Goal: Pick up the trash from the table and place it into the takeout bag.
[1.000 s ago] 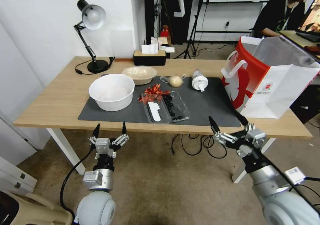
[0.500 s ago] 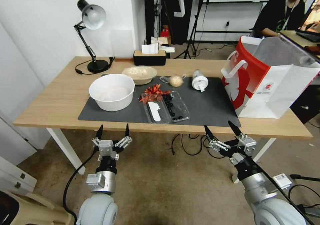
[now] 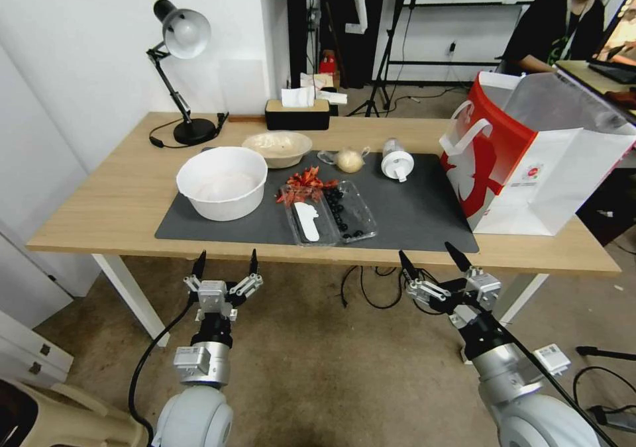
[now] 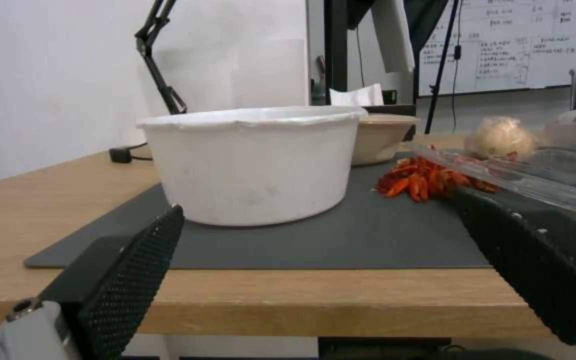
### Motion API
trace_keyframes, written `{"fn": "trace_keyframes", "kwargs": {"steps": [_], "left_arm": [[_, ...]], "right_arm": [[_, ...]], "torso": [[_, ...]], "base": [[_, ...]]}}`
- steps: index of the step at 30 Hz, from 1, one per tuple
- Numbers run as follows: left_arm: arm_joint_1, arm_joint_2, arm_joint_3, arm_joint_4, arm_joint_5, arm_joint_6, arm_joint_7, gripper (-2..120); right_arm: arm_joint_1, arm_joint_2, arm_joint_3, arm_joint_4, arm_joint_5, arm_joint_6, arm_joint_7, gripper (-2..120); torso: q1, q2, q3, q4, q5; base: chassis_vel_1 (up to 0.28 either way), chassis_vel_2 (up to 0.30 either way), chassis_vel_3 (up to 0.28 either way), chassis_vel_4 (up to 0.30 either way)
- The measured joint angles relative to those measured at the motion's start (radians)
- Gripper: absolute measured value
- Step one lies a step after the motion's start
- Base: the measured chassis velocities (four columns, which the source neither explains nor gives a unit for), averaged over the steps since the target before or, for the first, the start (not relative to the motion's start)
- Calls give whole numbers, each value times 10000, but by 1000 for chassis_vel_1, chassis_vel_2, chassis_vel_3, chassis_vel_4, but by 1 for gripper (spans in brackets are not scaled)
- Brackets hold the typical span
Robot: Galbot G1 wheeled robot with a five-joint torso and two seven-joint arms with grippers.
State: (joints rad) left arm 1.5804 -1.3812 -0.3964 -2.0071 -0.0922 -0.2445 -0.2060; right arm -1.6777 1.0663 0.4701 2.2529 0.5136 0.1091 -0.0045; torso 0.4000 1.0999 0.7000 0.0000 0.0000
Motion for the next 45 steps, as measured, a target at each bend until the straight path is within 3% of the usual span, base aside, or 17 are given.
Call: {"fn": "trace_keyframes", "kwargs": {"steps": [9,13,22,30,45], "left_arm": [[20,38,-64,-16,-25,-16,0,100],[66,36,-58,-34,-29,-41,1,100],[47,39,-17,-76,17,-6,2,100],[-74,-25,32,29,88,53,2,100],[-140,-167,206,130,429,220,2,100]], "right_arm": [[1349,-1114,-580,237,654,-878,621,100],[2754,-2015,-974,198,1618,-1490,952,100],[5585,-2890,-1722,-418,3525,-2267,1587,100],[7458,-2957,-2560,-1088,4150,-2571,1971,100],[8820,-2651,-3622,-1829,4448,-3087,3044,100]], "torso": [[0,0,0,1,0],[0,0,0,1,1],[0,0,1,0,0],[1,-1,1,1,0],[1,2,0,1,0]], "base": [[0,0,0,0],[0,0,0,0],[0,0,0,0],[0,0,0,0],[0,0,0,0]]}}
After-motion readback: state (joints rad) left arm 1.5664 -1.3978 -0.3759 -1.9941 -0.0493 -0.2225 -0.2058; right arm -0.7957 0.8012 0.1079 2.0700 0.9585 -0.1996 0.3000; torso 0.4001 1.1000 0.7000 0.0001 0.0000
